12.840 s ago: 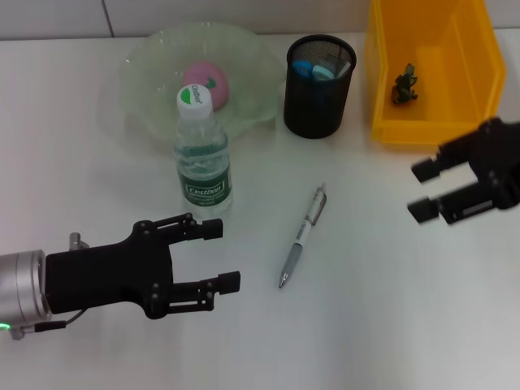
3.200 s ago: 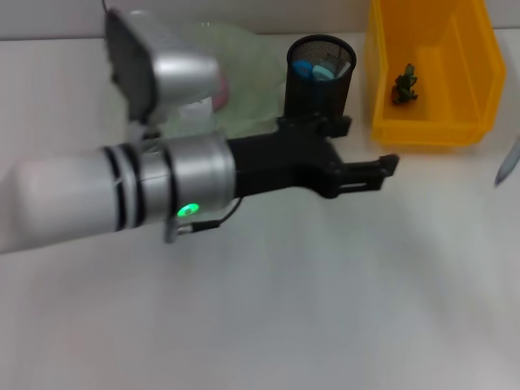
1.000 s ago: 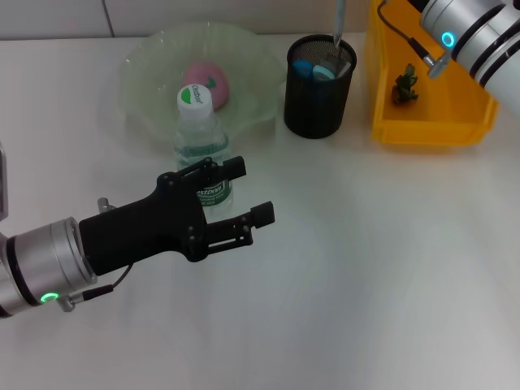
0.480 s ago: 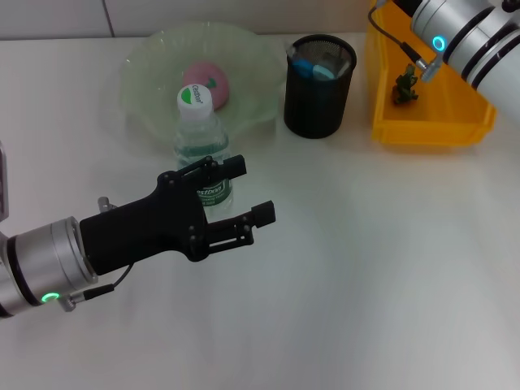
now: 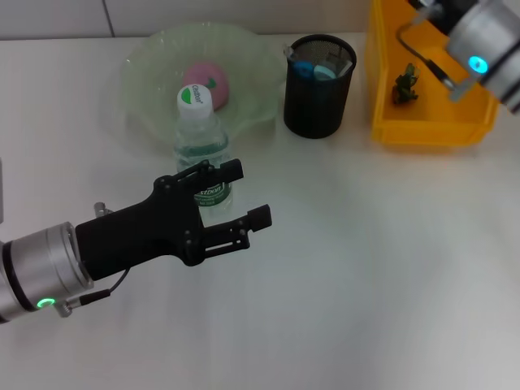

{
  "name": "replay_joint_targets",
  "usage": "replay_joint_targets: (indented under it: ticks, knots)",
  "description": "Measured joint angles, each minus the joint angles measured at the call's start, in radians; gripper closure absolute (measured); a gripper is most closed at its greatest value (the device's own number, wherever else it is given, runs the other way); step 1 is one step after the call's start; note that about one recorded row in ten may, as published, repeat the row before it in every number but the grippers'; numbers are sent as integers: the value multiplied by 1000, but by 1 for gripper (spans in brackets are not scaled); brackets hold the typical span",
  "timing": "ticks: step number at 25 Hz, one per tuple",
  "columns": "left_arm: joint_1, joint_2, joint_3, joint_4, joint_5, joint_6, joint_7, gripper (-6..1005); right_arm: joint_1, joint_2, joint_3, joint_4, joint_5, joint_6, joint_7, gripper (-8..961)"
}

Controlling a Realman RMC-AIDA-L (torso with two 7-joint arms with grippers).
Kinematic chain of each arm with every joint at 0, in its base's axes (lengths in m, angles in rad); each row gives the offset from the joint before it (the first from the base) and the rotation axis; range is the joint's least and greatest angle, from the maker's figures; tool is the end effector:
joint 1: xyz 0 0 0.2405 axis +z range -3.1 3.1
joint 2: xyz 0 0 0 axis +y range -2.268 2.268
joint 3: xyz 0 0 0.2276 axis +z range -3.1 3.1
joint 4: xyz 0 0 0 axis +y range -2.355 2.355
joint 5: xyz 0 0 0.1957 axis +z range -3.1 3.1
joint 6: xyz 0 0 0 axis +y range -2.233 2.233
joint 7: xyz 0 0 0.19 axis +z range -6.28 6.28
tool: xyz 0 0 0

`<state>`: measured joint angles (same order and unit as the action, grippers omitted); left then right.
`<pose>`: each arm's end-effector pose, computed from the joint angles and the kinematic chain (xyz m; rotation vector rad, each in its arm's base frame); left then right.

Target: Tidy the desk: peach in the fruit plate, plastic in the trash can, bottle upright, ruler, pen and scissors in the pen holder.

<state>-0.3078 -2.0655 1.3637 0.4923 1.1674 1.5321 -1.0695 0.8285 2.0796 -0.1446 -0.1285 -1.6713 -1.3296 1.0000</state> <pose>-0.1904 0.2642 -0.0569 -2.6022 -0.5471 -1.1658 0.1371 0.4209 -0.0003 -2.0252 0.6557 1.3288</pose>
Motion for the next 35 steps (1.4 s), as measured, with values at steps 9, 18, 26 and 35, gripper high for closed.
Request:
replay_joint_targets:
  ticks: [9,18,26,35]
  knots:
    - [7,20,-11,-1,8,28,3,159,-314,-13,-150,-239,-1,-419,231,363]
    - [33,88,-11,-2,69,131,5,159,-586,-41,-385,-357,-142,-758,52,203]
    - [46,114,-22,-2,167,173,-4,159,-594,-27,-399,-347,-321,-784,-21,163]
    - [61,124,-94,2,225,251,-5,159,-568,-18,-401,-347,-367,-779,-15,163]
